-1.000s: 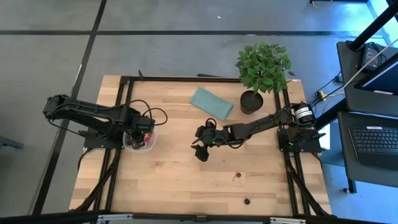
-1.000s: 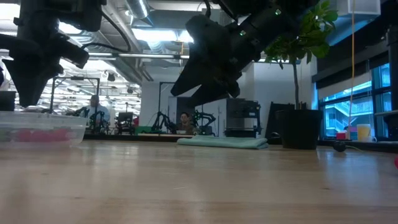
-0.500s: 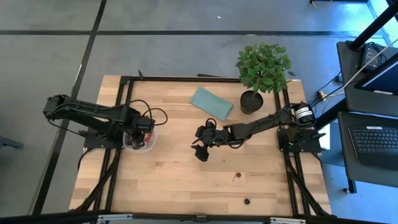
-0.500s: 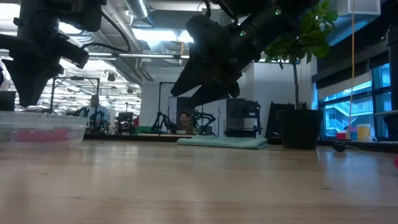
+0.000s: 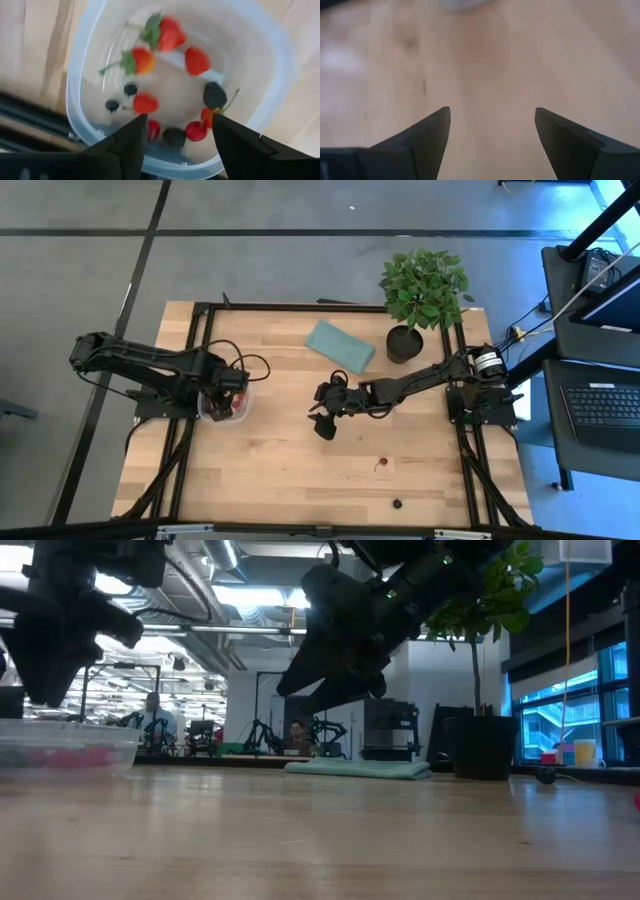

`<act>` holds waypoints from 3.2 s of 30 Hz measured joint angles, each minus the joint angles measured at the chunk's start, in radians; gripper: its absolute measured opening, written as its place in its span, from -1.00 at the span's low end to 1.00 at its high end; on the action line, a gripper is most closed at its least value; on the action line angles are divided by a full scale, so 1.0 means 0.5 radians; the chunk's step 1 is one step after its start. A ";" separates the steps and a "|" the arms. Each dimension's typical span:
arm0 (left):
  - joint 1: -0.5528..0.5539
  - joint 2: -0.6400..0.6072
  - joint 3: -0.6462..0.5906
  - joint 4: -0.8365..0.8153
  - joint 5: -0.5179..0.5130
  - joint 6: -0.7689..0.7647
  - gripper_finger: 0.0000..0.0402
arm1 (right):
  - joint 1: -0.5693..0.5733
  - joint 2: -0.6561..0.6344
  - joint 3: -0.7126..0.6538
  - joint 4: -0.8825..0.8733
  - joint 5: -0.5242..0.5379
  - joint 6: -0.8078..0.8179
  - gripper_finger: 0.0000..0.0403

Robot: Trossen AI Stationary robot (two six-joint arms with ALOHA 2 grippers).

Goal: Pick and placing Produce into tupperware
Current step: Put the red cherry into the transparent bin

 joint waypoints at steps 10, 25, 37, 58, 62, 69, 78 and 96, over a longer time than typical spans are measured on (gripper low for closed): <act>-0.002 -0.001 0.059 1.005 -0.002 0.552 0.06 | 0.039 -0.153 0.092 -0.793 -0.337 0.105 0.45; -0.113 0.295 0.061 2.326 0.014 1.196 0.05 | 0.505 -0.156 0.482 -2.014 -0.391 0.703 0.45; -0.205 0.806 0.060 2.725 0.168 1.310 0.05 | 0.845 -0.153 0.216 -1.967 -0.300 0.687 0.45; -0.264 1.039 0.060 2.740 0.086 1.302 0.05 | 0.848 -0.153 -0.216 -1.347 -0.370 0.680 0.41; -0.262 1.038 0.060 2.740 0.086 1.302 0.05 | 0.842 -0.154 -0.248 -1.333 -0.365 0.679 0.25; -0.262 1.038 0.060 2.740 0.086 1.302 0.05 | 0.835 -0.158 -0.261 -1.319 -0.356 0.685 -0.09; -0.262 1.038 0.060 2.739 0.086 1.301 0.05 | 0.835 -0.155 -0.261 -1.241 -0.363 0.684 -0.29; -0.263 1.038 0.060 2.738 0.086 1.300 0.05 | 0.836 -0.153 -0.260 -1.198 -0.369 0.686 -0.62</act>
